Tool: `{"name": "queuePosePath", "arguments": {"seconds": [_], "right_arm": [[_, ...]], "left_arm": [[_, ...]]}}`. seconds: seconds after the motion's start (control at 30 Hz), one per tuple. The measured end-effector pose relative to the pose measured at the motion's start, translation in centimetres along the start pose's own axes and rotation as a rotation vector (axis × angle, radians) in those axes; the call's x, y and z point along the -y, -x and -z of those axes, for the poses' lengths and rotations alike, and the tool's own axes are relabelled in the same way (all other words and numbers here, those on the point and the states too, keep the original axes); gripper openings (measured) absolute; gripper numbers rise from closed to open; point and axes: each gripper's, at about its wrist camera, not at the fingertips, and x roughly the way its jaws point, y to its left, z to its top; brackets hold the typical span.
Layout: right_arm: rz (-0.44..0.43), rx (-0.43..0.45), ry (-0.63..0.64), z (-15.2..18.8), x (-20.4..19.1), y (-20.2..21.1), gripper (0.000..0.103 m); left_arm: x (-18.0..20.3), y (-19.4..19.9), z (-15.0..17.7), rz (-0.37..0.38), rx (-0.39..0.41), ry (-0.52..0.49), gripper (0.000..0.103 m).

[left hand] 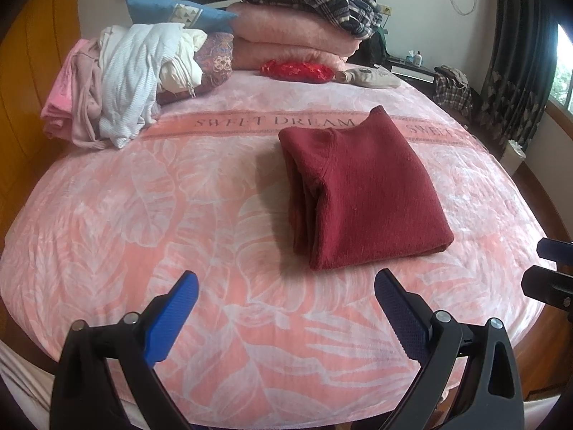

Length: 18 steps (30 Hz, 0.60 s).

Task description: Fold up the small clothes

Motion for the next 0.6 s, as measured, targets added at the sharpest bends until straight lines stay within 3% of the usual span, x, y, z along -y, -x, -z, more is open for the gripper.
{"name": "queuePosePath", "arguments": {"seconds": [0.6], "right_arm": [[-0.007, -0.013, 0.015, -0.4, 0.9, -0.5, 0.092]], "left_arm": [[0.2, 0.1, 0.2, -0.003, 0.006, -0.002, 0.099]]}}
